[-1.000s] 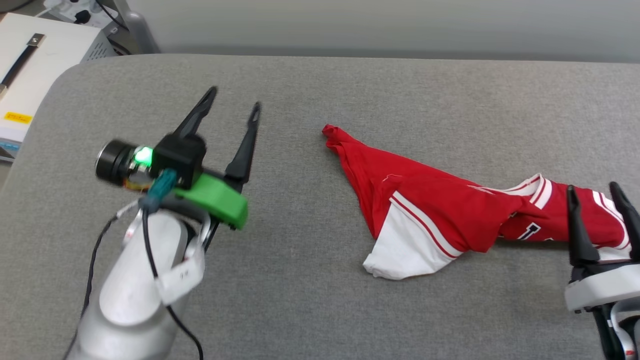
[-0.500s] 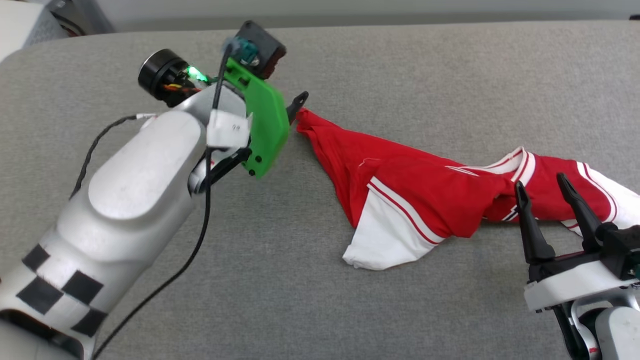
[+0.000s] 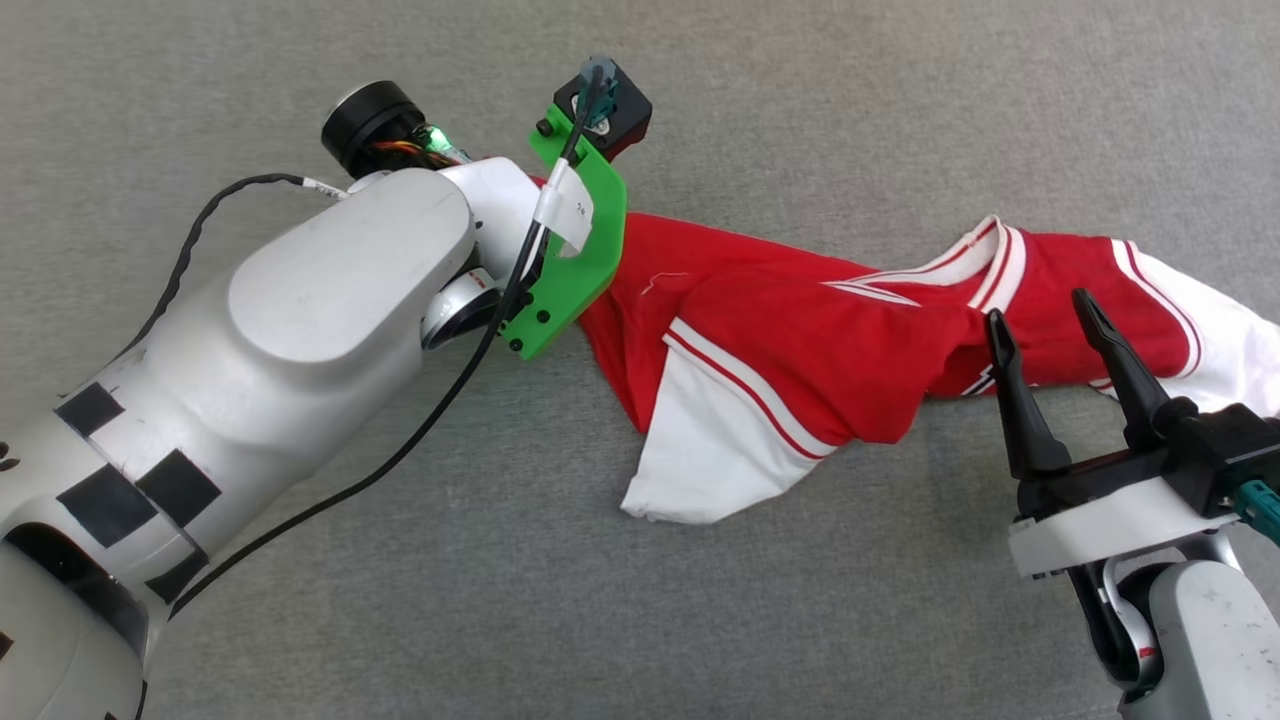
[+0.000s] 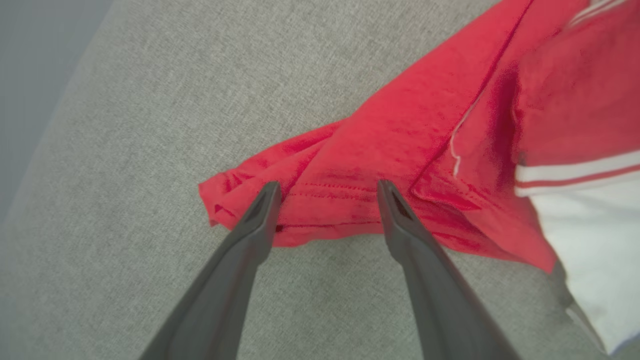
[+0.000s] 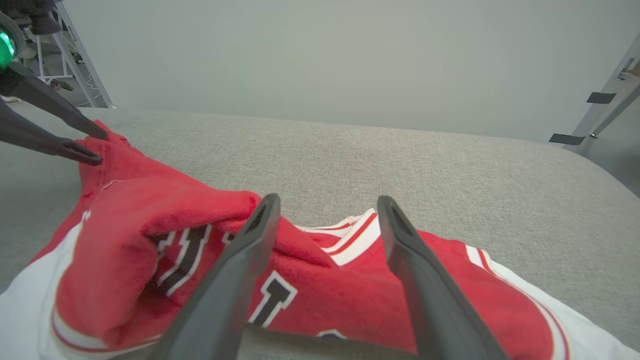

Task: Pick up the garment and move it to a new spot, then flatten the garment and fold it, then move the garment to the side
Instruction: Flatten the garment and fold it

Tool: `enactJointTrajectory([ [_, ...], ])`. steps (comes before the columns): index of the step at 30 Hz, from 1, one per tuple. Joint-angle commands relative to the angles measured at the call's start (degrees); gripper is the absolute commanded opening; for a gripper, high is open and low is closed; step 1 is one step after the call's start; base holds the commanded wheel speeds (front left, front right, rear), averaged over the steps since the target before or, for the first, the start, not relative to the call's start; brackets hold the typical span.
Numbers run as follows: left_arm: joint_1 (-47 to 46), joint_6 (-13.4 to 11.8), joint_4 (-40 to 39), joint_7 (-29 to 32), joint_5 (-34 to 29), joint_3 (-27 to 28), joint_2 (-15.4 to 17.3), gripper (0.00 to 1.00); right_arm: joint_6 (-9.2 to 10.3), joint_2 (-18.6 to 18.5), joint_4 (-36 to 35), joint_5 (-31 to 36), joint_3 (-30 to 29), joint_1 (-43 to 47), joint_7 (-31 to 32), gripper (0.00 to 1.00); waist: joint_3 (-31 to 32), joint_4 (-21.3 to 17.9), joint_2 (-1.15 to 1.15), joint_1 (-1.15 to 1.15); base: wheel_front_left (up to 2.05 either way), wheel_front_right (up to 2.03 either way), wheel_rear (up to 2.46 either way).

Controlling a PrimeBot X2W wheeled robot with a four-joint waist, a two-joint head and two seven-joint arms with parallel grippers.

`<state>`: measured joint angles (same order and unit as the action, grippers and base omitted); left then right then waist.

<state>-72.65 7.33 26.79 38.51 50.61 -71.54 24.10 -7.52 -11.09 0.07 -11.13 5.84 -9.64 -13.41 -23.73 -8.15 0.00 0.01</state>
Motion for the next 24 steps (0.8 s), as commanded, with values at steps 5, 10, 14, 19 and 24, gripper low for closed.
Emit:
enactJointTrajectory([
  [5,0.97,0.15,1.29,4.20,-0.87,-1.73,0.44,1.00,0.03,1.13,1.47,0.80,0.72,-2.01,-1.10,1.00,-4.17,-3.67,0.00,-0.01,0.00,0.00,0.00],
  [10,5.90,0.15,-1.83,10.04,-3.12,-1.79,1.92,1.00,0.03,1.62,2.49,0.78,0.74,-2.48,-1.42,1.00,-4.86,-3.75,0.00,-0.01,0.00,0.00,0.00],
  [14,6.20,0.15,-3.59,9.29,-2.11,-1.80,2.61,0.00,0.03,1.73,2.90,0.76,0.62,-3.26,-1.53,1.00,-4.75,-2.95,0.00,-0.01,0.00,0.00,0.00],
  [19,0.69,0.15,-6.60,2.11,-2.09,-1.81,2.90,0.00,0.03,1.92,2.25,1.06,-0.16,-3.24,-1.57,1.00,-3.36,-1.53,0.00,-0.01,0.00,0.00,0.00],
  [24,-4.32,0.15,-8.52,-4.25,-1.81,-1.81,3.66,0.00,0.03,2.56,1.49,1.05,-0.83,-2.53,-1.58,1.00,-2.22,-1.61,0.00,-0.01,0.00,0.00,0.00],
])
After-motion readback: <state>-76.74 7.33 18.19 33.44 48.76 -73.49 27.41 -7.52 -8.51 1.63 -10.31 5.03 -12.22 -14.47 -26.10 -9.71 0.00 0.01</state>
